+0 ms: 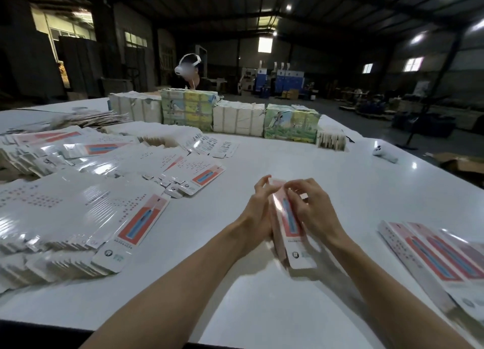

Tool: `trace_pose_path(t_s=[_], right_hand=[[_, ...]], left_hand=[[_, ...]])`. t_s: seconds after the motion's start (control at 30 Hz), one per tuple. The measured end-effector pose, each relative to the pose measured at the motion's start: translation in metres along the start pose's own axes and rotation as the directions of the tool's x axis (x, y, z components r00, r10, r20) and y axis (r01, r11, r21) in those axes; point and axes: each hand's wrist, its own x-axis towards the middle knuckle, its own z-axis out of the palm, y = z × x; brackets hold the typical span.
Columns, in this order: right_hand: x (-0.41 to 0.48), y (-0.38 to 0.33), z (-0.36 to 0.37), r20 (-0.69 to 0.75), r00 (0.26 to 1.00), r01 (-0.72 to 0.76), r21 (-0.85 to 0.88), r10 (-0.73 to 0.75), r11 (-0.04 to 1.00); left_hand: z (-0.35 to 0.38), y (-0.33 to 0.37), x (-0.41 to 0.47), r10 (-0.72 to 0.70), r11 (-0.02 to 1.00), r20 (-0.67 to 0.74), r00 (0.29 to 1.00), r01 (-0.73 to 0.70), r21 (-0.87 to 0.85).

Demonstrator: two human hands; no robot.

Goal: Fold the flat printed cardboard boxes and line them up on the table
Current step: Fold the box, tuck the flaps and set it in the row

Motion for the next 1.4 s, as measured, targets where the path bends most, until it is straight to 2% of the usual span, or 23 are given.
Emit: trace_pose_path(t_s=[0.1,0.17,0.2,0.27,0.37,0.43,0.5,0.57,0.63,0.93,1.0,1.1,1.27,1.4], right_hand=[[-0.005,-0.014,-0.006,0.212,0.977,0.039,-0.215,0.008,0.976],[-0.009,-0.022,-0.011,0.360,0.931,0.056,-0.306,0.061,0.951],[-0.012,-0.025,-0.012,0.386,0.919,0.055,-0.315,0.075,0.948],[-0.020,-0.027,-0.014,0.350,0.934,0.043,-0.313,0.073,0.949],[-0.034,-0.020,-0.025,0.257,0.963,0.021,-0.374,0.082,0.927],[-0.043,-0.007,-0.041,0.226,0.963,-0.025,-0.468,0.147,0.883],[-0.052,0.011,-0.061,0.155,0.949,-0.139,-0.571,0.273,0.809],[-0.061,0.029,-0.081,0.084,0.900,-0.238,-0.727,0.428,0.644],[-0.070,0.044,-0.097,0.042,0.862,-0.261,-0.819,0.506,0.512],[-0.104,0.052,-0.136,-0.038,0.877,-0.267,-0.868,0.479,0.419],[-0.101,0.046,-0.138,-0.043,0.890,-0.267,-0.856,0.454,0.442],[-0.081,0.031,-0.127,-0.031,0.913,-0.272,-0.792,0.408,0.547],[-0.026,-0.003,-0.074,0.042,0.980,-0.102,-0.735,0.195,0.671],[0.002,-0.022,-0.017,0.045,0.998,-0.010,-0.623,0.049,0.782]], left_hand=[[-0.001,0.000,0.000,-0.022,0.997,0.010,1.000,0.023,-0.072],[-0.003,0.001,0.000,-0.111,0.992,0.047,0.993,0.114,-0.062],[-0.003,0.002,-0.002,-0.150,0.987,0.086,0.985,0.154,-0.049],[-0.006,0.001,-0.002,-0.168,0.985,0.126,0.978,0.173,-0.027],[-0.003,-0.003,0.004,-0.128,0.992,-0.013,0.992,0.128,-0.004],[-0.004,-0.006,0.009,-0.029,0.998,-0.137,0.990,0.036,0.044],[-0.009,-0.006,0.010,0.097,0.989,-0.173,0.980,-0.075,0.129],[-0.015,-0.005,0.007,0.157,0.966,-0.152,0.976,-0.120,0.229],[-0.016,-0.004,0.005,0.157,0.950,-0.133,0.979,-0.113,0.292],[-0.011,-0.004,0.002,0.136,0.915,-0.088,0.987,-0.091,0.392],[-0.012,-0.005,0.001,0.121,0.900,-0.075,0.990,-0.077,0.430],[-0.013,-0.006,0.001,0.093,0.871,-0.076,0.993,-0.045,0.489],[-0.015,-0.011,0.004,0.162,0.857,-0.084,0.983,-0.098,0.506],[-0.016,-0.011,0.006,0.238,0.791,-0.153,0.959,-0.100,0.604]])
